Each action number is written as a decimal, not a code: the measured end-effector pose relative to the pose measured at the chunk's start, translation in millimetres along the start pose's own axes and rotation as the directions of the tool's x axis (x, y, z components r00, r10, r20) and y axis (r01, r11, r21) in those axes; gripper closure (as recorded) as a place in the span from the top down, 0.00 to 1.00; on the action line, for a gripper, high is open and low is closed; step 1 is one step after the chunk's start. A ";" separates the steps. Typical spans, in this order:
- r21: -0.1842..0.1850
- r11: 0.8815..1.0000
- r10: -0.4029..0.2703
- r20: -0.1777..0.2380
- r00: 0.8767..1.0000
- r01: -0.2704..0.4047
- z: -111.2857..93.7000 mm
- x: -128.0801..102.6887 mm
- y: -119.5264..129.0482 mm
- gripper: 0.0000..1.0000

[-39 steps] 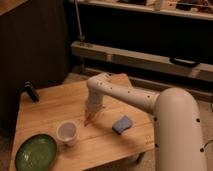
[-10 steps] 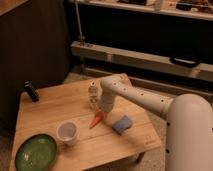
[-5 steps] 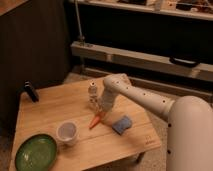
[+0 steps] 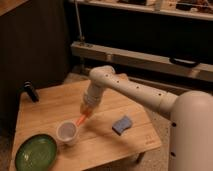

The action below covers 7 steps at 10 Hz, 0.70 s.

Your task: Place the pepper in the ceramic bowl

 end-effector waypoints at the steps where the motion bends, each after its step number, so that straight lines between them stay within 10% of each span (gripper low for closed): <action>1: 0.003 0.999 -0.052 -0.019 0.998 0.052 -12.1 -25.6 -22.9 0.00; 7: -0.007 0.957 -0.290 -0.080 0.954 0.290 -43.5 -147.9 -165.8 0.00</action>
